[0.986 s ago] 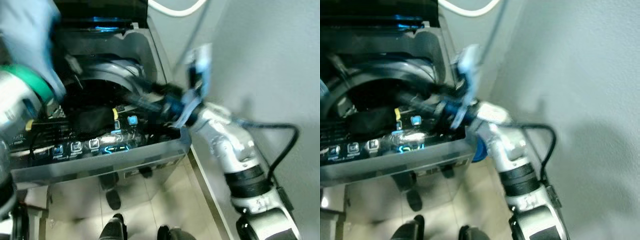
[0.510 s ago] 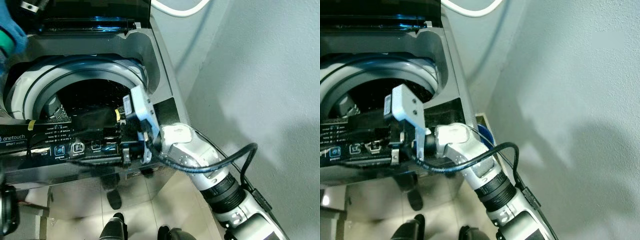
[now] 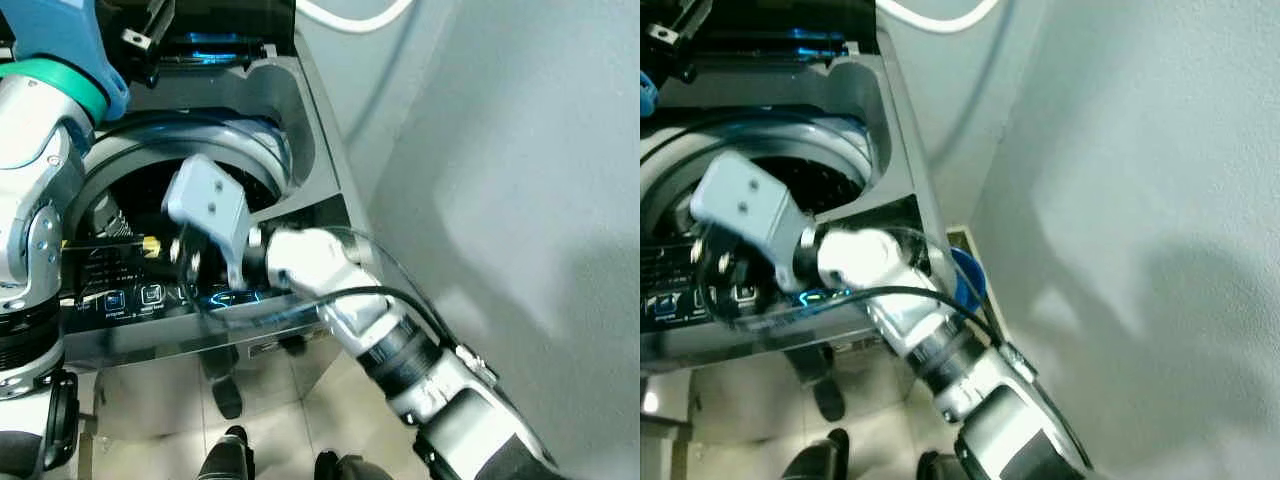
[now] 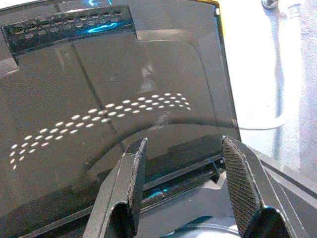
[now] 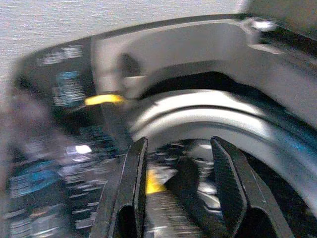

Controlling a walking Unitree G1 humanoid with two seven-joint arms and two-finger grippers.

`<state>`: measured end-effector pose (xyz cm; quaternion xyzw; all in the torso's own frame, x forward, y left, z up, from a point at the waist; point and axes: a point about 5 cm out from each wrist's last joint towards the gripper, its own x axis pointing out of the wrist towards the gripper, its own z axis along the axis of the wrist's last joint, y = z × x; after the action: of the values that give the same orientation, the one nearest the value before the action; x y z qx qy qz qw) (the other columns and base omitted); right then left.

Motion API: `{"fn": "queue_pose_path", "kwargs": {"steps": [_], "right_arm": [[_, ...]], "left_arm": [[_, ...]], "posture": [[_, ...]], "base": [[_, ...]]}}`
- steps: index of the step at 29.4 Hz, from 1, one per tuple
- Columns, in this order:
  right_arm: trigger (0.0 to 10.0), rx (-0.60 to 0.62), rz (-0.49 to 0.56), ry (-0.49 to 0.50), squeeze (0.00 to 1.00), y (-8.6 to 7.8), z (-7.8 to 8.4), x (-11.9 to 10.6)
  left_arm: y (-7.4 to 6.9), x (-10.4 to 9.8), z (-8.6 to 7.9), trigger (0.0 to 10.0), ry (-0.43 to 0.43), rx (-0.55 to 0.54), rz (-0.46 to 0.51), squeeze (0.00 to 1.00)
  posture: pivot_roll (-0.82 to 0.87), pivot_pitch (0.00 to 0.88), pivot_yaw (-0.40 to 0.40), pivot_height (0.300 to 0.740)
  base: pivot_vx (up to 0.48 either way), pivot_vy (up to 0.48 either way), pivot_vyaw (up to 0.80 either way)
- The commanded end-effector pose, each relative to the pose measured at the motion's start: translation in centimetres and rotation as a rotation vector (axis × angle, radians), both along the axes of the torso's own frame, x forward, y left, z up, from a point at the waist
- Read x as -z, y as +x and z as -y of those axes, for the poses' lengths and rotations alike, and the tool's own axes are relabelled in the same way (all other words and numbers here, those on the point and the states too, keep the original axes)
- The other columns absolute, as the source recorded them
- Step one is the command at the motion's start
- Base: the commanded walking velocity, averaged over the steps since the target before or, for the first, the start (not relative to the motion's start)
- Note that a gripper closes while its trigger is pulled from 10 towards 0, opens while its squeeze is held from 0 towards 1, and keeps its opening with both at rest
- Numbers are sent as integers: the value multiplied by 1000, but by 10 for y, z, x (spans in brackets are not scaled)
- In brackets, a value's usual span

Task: Clothes washing

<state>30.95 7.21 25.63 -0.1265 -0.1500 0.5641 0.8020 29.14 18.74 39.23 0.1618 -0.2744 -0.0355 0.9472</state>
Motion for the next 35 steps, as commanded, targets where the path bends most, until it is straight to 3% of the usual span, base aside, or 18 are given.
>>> {"fn": "queue_pose_path", "kwargs": {"steps": [1,5,8,11,12,14,17,19,20,22,23,26,27,29,35], "right_arm": [[10000,107,-5,21,0,9,-4,-1],[10000,247,-10,90,0,23,2,-14],[10000,384,-52,351,0,38,18,-44],[10000,340,-89,604,0,38,39,-70],[10000,340,-89,604,0,38,39,-70],[10000,332,-104,709,0,39,55,-79],[10000,341,-108,741,0,40,61,-82],[10000,424,-68,812,0,41,92,-89],[10000,424,-68,812,0,41,92,-89],[10000,519,-15,840,0,40,116,-89],[10000,519,-15,840,0,40,116,-89],[10000,752,41,882,0,35,159,-76],[10000,752,41,882,0,35,159,-76],[10000,870,53,891,0,32,174,-62],[10000,939,41,838,0,30,174,-41]], "left_arm": [[0,-2,3,10000,10,0,21,0],[0,-2,4,10000,6,0,23,0],[1,-1,5,10000,2,0,28,0],[3,2,4,10000,-3,-1,24,0],[3,2,4,10000,-3,-1,24,0],[4,5,5,10000,-5,1,17,0],[4,6,5,10000,-5,2,14,0],[4,13,7,10000,-25,22,-7,0],[4,13,7,10000,-25,22,-7,0],[3,18,9,10000,-33,46,-16,0],[3,18,9,10000,-33,46,-16,0],[-2,27,15,10000,-65,110,-10,0],[-2,27,15,10000,-65,110,-10,0],[-5,35,18,10000,-63,131,-11,0],[-5,59,19,10000,-45,106,-44,0]], "posture": [[152,154,-23,740],[152,154,-24,740],[156,155,-25,740],[153,157,-25,740],[153,157,-25,740],[151,159,-25,740],[151,159,-25,740],[143,155,-17,740],[143,155,-17,740],[139,150,-7,740],[139,150,-7,740],[132,141,1,740],[132,141,1,740],[113,119,8,740],[101,98,1,740]], "base": [[0,0,0],[0,0,0],[0,0,0],[0,0,0],[0,0,0],[0,0,0],[0,0,0],[0,0,0],[0,0,0],[0,0,0],[0,0,0],[0,0,0],[0,0,0],[0,0,0],[0,0,0]]}}
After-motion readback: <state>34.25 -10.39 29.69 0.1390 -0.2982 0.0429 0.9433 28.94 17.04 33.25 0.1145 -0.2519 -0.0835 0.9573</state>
